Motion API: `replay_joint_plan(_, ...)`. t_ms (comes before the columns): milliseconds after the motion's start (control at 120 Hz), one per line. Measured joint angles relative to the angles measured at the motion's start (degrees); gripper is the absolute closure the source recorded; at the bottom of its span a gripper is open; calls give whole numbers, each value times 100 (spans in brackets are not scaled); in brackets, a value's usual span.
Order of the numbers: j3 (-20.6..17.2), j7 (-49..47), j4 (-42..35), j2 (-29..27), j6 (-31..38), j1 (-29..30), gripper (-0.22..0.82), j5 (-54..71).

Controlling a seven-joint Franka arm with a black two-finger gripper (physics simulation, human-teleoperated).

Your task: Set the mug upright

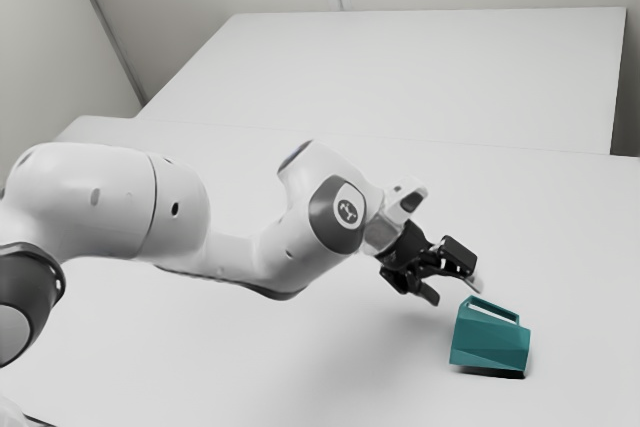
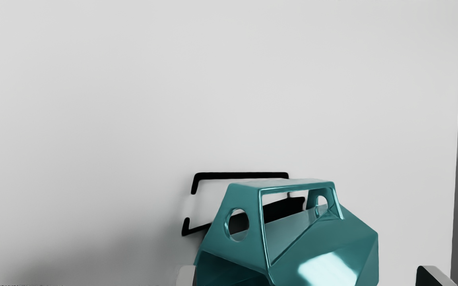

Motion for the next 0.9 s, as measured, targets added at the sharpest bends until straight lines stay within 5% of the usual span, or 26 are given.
replay_joint_plan(658,-220,1153,198,411,-103,-72,1,-1140)
replay_joint_plan(900,-235,1341,267,388,-75,-133,47,-1068)
